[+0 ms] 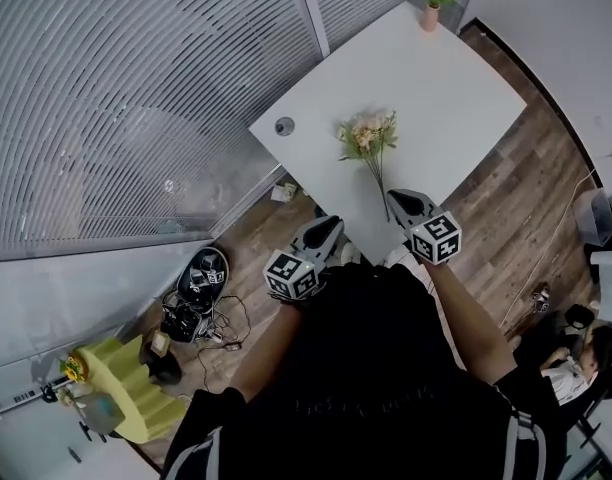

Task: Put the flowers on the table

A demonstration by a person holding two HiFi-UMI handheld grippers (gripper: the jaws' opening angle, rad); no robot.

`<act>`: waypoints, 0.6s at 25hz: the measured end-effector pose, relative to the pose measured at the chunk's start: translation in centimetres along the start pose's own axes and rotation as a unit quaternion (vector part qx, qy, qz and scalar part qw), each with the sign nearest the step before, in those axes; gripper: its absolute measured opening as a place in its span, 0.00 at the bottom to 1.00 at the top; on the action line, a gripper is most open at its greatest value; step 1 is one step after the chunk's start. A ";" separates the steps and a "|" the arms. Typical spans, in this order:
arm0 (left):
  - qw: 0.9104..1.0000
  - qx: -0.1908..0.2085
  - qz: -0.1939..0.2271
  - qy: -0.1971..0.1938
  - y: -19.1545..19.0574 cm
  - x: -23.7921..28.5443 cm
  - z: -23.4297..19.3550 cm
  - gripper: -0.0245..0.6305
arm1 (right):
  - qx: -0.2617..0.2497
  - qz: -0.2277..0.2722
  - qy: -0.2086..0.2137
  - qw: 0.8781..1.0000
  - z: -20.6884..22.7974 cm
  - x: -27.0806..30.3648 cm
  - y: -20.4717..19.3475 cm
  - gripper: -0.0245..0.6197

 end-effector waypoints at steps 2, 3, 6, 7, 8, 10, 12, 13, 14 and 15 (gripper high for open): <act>1.000 0.003 0.007 0.002 0.3 -0.2 0.0 0.12 | -0.014 0.009 0.006 1.000 -0.8 -1.0 0.4 0.09; 1.000 0.004 0.011 0.003 0.5 -0.4 0.1 0.12 | -0.019 0.013 0.008 1.000 -1.2 -1.6 0.6 0.09; 1.000 0.008 0.023 0.005 1.2 -0.8 0.2 0.12 | -0.023 0.033 0.017 0.999 -2.5 -3.1 1.4 0.08; 1.000 0.010 0.026 0.006 1.4 -0.8 0.3 0.12 | -0.021 0.041 0.018 0.999 -2.9 -3.5 1.7 0.08; 1.000 0.011 0.028 0.007 1.6 -0.9 0.3 0.12 | -0.018 0.048 0.019 0.998 -3.2 -3.9 1.9 0.08; 0.999 0.012 0.035 0.007 2.1 -0.9 0.6 0.12 | -0.014 0.059 0.021 0.998 -3.7 -4.7 2.3 0.08; 0.999 0.019 0.043 0.002 2.7 -0.9 1.2 0.12 | -0.017 0.068 0.026 0.997 -4.5 -5.5 2.8 0.08; 0.999 0.024 0.045 -0.003 3.1 -1.0 1.5 0.12 | -0.023 0.073 0.028 0.997 -5.0 -5.9 3.0 0.08; 0.998 0.030 0.048 -0.007 3.5 -1.0 1.8 0.12 | -0.032 0.077 0.029 0.996 -5.4 -6.3 3.3 0.08; 0.998 0.035 0.050 -0.012 3.8 -1.0 2.1 0.12 | -0.040 0.081 0.031 0.995 -5.9 -6.6 3.5 0.08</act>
Point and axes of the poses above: the fingertips, and each gripper's own axes: x forward along the fingers, z to its right, y out of its top, the point moved 5 cm from there along -x, backward along the fingers, and after that the axes turned 10 degrees about x, right-handed, at the moved point
